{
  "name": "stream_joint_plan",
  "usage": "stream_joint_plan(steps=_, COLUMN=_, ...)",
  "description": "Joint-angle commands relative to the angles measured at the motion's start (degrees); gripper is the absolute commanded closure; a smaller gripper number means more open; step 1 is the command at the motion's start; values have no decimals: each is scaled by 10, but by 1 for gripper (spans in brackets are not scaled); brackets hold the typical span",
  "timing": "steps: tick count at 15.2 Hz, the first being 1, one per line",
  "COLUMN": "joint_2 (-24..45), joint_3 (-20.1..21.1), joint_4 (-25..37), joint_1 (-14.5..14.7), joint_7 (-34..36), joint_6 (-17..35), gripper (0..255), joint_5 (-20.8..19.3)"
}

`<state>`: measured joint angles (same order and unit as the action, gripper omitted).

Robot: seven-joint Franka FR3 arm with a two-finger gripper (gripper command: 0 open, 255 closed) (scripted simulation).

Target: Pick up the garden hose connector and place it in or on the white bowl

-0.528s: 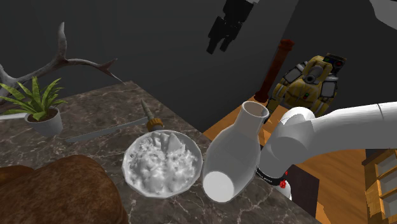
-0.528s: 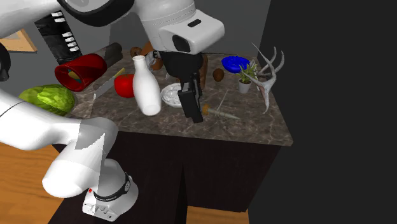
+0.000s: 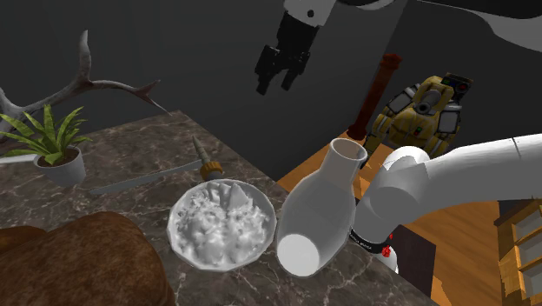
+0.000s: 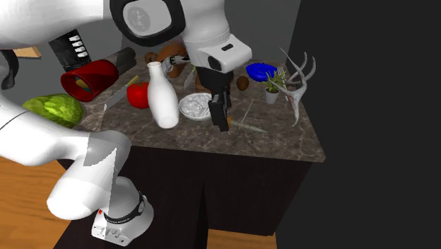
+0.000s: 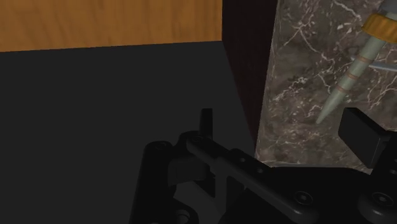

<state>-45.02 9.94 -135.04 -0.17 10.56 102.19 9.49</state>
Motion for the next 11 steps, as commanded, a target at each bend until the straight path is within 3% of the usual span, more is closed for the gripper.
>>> stream_joint_plan(steps=1, joint_2=14, joint_3=30, joint_4=-7, joint_1=0, joint_7=43, joint_6=18, gripper=0, joint_5=13)
stream_joint_plan(steps=11, joint_2=150, joint_3=181, joint_4=15, joint_1=-22, joint_7=247, joint_6=117, gripper=0, joint_5=46)
